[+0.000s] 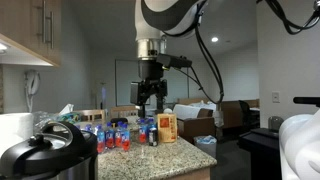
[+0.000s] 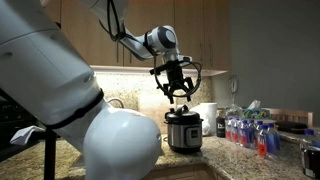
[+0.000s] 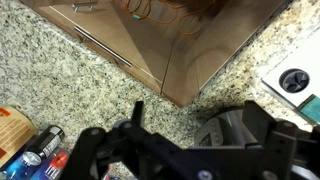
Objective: Take the lid off the rice cooker and place it on the counter top
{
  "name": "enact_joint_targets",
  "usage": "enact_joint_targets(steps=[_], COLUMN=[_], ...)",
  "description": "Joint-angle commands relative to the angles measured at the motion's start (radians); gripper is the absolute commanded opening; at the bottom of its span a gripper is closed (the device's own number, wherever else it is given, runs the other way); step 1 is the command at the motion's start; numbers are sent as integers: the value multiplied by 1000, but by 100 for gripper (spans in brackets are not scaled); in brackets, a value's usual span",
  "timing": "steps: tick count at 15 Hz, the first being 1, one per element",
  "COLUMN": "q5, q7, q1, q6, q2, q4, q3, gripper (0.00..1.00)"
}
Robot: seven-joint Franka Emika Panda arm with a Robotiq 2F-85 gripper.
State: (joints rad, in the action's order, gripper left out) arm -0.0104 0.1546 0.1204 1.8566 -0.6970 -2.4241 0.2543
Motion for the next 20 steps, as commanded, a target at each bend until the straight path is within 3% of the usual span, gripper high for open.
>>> enact_joint_targets(steps=[1, 11, 17, 20], q5=[8, 8, 99, 87], q7=[7, 7, -58, -190], q1=[13, 13, -3, 29], q6=[-3, -3, -27, -40], q2=[3, 3, 140, 279], q4=[3, 3, 231, 413], q3=[-10, -10, -12, -50], gripper=[100, 100, 100, 100])
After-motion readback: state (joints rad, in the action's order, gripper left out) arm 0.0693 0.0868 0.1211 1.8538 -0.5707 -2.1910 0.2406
